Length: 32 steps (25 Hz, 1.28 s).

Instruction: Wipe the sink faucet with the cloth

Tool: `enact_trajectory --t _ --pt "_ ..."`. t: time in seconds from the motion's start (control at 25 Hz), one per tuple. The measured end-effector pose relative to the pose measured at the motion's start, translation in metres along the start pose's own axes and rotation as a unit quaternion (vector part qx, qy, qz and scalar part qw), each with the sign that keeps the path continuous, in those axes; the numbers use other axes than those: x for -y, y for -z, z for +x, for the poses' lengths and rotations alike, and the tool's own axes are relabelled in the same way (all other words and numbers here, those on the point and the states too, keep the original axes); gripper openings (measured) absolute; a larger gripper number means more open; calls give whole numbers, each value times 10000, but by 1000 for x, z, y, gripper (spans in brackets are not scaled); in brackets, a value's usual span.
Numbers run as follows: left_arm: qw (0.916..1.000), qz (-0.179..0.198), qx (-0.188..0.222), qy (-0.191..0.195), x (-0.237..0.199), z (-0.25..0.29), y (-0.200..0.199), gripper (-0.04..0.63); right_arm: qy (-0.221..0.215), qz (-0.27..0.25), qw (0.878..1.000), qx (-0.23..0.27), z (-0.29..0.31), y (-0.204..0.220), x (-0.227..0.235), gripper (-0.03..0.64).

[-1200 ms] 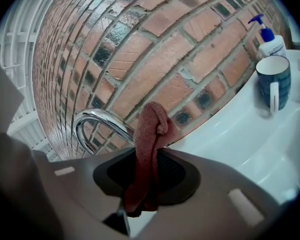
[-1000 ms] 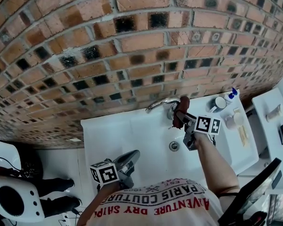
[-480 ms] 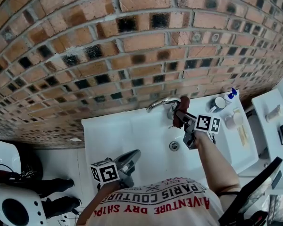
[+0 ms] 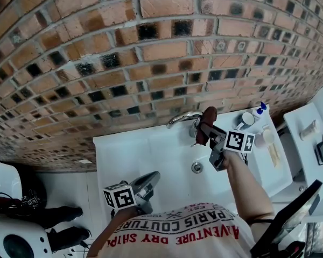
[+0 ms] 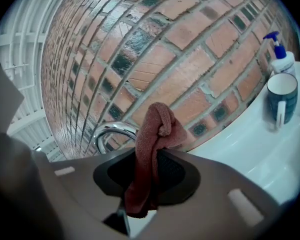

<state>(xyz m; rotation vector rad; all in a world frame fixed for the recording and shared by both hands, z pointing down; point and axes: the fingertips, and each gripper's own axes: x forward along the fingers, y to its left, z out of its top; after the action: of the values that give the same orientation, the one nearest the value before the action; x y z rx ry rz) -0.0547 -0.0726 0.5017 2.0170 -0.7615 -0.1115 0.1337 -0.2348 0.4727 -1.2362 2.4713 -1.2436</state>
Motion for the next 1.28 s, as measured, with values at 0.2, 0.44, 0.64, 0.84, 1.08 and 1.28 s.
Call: enact_trajectory --t 0.2,0.44,0.64,0.84,1.08,1.28 --pt "9999 25 70 73 4 -3 0 3 -177 -139 9997 129 -8 -12 -26 94" --pt "9996 -41 125 242 10 -8 1 3 -456 -352 9981 217 -10 -19 -63 94" --pt "9993 -76 140 328 11 -11 1 3 -682 -663 9954 121 -4 -15 -89 94" --pt "9992 -48 165 348 10 -11 -1 3 -1089 -746 9912 -68 8 0 -117 94" --pt "9994 -2 185 306 5 -13 -4 3 -1216 -860 9873 -554 26 31 -129 94" --pt "9992 -98 182 354 3 -15 -4 3 -1195 -754 9873 -728 39 47 -126 95"
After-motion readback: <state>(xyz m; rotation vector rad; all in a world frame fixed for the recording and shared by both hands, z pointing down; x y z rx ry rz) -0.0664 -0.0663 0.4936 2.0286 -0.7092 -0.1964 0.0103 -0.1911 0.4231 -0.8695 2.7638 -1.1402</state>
